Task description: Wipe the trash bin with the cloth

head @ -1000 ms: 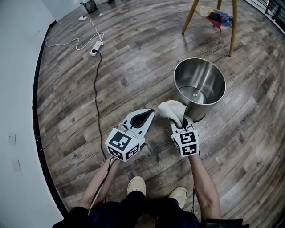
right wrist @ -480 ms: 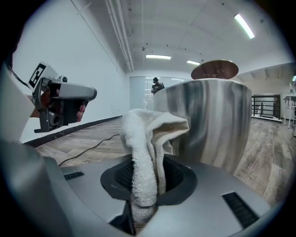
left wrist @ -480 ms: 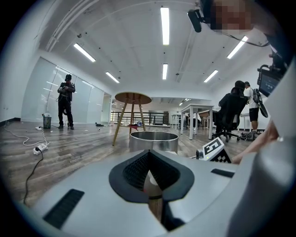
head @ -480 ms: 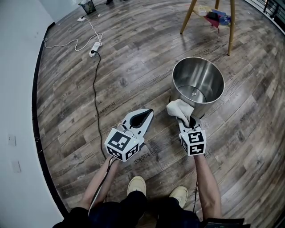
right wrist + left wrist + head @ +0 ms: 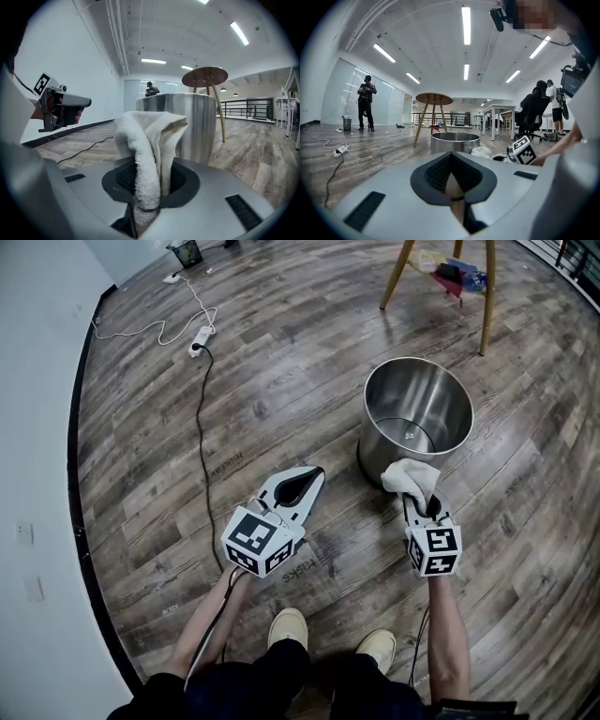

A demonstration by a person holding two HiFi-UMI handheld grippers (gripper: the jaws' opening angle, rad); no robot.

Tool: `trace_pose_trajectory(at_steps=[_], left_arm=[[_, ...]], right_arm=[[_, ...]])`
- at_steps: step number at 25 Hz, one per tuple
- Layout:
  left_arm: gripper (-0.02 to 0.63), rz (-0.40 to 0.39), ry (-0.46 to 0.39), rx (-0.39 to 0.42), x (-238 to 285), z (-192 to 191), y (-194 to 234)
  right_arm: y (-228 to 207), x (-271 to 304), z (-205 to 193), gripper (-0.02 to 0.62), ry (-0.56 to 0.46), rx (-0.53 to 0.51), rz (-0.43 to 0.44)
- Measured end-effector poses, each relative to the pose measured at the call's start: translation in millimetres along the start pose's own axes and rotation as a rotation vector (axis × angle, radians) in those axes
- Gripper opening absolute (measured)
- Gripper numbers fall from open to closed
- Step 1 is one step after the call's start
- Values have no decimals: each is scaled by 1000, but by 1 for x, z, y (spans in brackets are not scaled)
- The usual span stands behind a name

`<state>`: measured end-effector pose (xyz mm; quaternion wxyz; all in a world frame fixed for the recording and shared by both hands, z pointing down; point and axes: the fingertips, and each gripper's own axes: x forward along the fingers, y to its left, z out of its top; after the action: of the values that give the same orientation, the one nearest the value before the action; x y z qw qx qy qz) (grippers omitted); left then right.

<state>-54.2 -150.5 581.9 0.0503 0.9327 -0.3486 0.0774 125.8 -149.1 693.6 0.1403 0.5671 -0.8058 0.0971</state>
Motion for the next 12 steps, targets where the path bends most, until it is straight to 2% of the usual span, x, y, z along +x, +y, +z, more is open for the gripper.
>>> trace_pose_trajectory(at_steps=[6,12], left_arm=[[0,3,-1,-2,-1,1,1],[0,5,-2,-1,-2,2,2]], right_arm=[[-36,-14,-11,83,1,43,-76],[-59,-21,-16,83,7,44,-124]])
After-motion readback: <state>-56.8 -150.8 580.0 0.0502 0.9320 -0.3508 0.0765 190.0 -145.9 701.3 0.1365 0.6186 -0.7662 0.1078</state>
